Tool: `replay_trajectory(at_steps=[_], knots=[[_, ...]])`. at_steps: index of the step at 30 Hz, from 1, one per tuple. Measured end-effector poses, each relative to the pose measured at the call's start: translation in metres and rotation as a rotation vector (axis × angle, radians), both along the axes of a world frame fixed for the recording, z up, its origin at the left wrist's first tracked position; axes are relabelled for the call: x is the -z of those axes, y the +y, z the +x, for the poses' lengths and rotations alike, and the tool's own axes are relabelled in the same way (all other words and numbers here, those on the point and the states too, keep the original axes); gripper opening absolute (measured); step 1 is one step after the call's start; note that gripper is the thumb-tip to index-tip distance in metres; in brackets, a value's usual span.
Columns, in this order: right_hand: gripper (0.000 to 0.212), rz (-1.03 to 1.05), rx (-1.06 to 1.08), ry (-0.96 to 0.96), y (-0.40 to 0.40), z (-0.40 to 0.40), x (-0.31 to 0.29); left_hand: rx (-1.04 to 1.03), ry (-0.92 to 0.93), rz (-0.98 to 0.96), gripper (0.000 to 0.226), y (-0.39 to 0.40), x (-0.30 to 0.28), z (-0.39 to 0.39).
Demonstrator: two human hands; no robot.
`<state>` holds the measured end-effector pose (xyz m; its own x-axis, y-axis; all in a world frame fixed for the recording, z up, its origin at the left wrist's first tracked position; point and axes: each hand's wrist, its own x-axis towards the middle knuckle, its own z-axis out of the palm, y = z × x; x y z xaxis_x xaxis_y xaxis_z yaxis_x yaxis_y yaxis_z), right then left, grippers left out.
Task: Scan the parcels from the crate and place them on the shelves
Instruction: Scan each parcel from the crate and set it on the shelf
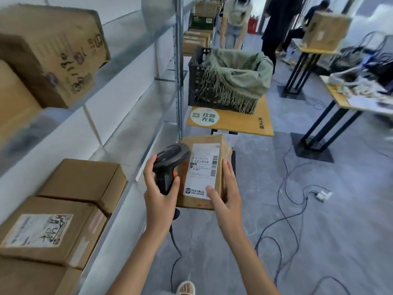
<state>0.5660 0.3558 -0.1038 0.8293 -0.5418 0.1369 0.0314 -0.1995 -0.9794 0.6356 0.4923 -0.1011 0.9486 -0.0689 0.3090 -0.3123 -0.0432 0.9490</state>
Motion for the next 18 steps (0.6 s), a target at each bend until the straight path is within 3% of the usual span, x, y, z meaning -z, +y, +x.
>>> replay_trajectory(at_steps=[18], knots=[[0.072, 0.159, 0.119, -0.106, -0.121, 0.162, -0.002, 0.058, 0.027, 0.014, 0.076, -0.128, -0.003, 0.182]])
